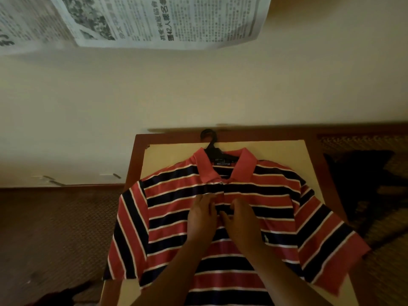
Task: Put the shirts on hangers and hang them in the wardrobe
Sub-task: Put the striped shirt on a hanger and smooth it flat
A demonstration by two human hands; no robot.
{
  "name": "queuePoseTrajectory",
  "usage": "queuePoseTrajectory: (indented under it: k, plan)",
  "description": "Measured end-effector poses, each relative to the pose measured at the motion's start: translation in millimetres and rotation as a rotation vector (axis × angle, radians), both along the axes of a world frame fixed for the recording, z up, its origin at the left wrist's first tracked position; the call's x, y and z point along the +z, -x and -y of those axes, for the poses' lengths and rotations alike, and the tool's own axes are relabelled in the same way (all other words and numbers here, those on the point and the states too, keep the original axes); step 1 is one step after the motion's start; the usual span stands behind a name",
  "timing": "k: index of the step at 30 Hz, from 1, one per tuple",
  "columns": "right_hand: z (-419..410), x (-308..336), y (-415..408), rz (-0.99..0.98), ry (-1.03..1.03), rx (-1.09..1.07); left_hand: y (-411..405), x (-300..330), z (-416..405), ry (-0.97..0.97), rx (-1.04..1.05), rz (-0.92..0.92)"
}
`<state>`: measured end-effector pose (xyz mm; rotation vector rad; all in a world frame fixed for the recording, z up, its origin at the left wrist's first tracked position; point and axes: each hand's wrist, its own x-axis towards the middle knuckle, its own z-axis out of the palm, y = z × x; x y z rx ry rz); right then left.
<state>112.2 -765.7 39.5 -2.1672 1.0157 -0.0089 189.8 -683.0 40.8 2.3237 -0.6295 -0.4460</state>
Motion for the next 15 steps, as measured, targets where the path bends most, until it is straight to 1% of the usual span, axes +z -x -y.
queuePoseTrajectory:
  k: [4,12,15]
  plan:
    - [-1,-2,-1,-0.012,0.046,0.002,17,-4,-7,-0.026,-0.042,-0.023]
    - [9,10,-4,-0.031,-0.019,-0.097,20,-13,3,-0.122,-0.117,0.146]
    - [12,10,-5,-0.034,-0.049,-0.1,19,-12,10,-0.153,-0.128,0.161]
